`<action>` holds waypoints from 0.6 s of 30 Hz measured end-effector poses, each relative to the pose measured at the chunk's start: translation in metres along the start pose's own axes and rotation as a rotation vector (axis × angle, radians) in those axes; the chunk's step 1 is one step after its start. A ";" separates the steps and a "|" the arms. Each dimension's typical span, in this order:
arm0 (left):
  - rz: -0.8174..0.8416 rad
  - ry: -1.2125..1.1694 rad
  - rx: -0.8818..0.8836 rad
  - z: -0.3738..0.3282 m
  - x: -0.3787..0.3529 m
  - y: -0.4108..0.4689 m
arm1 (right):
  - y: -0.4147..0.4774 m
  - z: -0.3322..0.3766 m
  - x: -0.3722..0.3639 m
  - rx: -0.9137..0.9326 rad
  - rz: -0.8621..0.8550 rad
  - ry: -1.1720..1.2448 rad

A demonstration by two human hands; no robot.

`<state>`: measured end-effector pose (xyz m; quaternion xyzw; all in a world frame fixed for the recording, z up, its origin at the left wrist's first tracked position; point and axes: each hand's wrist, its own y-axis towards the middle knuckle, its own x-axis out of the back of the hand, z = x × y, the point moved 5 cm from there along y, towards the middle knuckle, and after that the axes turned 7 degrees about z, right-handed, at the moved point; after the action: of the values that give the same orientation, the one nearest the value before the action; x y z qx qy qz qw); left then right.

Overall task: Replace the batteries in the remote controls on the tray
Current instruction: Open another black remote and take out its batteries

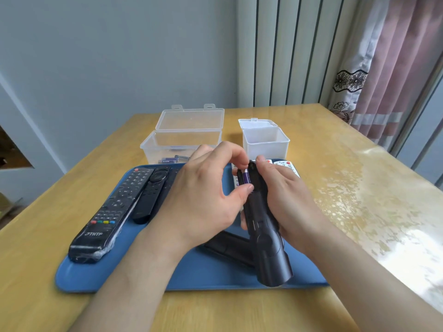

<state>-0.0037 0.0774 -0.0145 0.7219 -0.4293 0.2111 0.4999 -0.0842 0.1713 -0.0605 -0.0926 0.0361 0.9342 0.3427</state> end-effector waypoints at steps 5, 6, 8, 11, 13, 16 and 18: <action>-0.001 0.091 -0.015 -0.001 0.001 0.001 | 0.002 0.001 0.001 0.045 -0.017 -0.045; -0.006 0.099 -0.016 -0.002 0.001 0.001 | 0.002 0.002 0.002 0.052 -0.020 -0.054; -0.009 0.107 -0.014 -0.002 0.001 0.000 | 0.001 0.004 0.003 0.066 -0.024 -0.081; 0.008 0.100 0.005 -0.002 -0.001 0.000 | 0.001 0.005 0.004 0.090 -0.019 -0.116; 0.027 0.106 0.007 -0.001 -0.002 0.001 | 0.001 0.004 0.005 0.092 -0.014 -0.140; 0.063 0.104 -0.005 0.000 -0.001 0.001 | 0.000 0.003 0.003 0.082 -0.002 -0.177; 0.070 0.029 0.014 0.001 0.001 0.001 | -0.001 0.002 0.001 0.077 0.002 -0.185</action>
<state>-0.0046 0.0762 -0.0137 0.7068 -0.4458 0.2420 0.4932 -0.0849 0.1729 -0.0589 0.0073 0.0403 0.9369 0.3471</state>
